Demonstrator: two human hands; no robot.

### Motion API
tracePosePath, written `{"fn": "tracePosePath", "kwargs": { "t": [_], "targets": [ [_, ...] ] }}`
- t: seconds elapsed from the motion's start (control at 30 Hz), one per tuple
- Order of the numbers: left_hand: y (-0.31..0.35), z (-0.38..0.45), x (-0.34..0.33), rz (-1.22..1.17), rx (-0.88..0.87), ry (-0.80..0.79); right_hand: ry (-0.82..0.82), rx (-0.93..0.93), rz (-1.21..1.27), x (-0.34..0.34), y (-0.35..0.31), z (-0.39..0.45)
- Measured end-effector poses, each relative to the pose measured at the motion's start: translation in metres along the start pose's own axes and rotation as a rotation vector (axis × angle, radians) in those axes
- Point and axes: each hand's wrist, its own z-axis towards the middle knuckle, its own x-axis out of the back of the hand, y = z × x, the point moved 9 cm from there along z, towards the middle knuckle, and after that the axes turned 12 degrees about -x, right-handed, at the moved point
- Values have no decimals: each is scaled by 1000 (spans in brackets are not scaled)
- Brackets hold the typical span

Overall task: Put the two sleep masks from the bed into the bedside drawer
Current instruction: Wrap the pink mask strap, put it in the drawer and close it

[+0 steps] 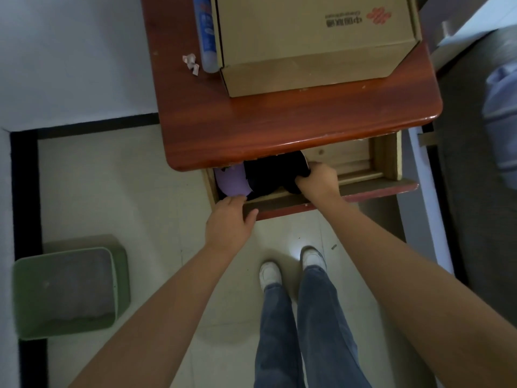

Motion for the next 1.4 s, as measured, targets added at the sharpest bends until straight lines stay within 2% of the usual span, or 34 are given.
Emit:
{"fn": "tracePosePath", "kwargs": {
  "t": [0.1, 0.17, 0.27, 0.33, 0.47, 0.57, 0.67, 0.77, 0.87, 1.0, 1.1, 1.2, 1.3, 1.4],
  "targets": [
    [-9, 16, -17, -170, 176, -48, -11, 33, 154, 6, 4, -15],
    [-5, 28, -29, -293, 223, -83, -99, -7, 270, 7, 9, -20],
    [11, 44, -31, -585, 167, -20, -255, -128, 380, 9, 19, -26],
    [28, 43, -31, -729, 98, -18, -294, -200, 466, 16, 29, -31],
    [65, 31, -39, -665, -103, -157, -340, -259, 487, 29, 47, -42],
    [86, 20, -48, -735, -138, -262, -365, -287, 559, 37, 59, -48],
    [96, 20, -39, -707, -119, -121, -393, -257, 634, 44, 63, -53],
    [103, 26, -18, -651, -147, 39, -332, -95, 550, 62, 62, -58],
    [109, 29, -12, -656, -130, 41, -211, 43, 458, 80, 61, -60],
    [126, 31, -13, -711, -163, -9, -40, -2, 411, 81, 66, -56],
    [120, 33, -14, -837, -55, 12, 46, -40, 443, 85, 71, -53],
    [111, 33, -16, -947, 62, -6, 55, -46, 420, 87, 77, -51],
    [102, 31, -18, -1080, 192, -59, -111, -94, 821, 91, 87, -52],
    [98, 31, -11, -1193, 253, -107, -392, 137, 1030, 110, 78, -62]
  ]
}}
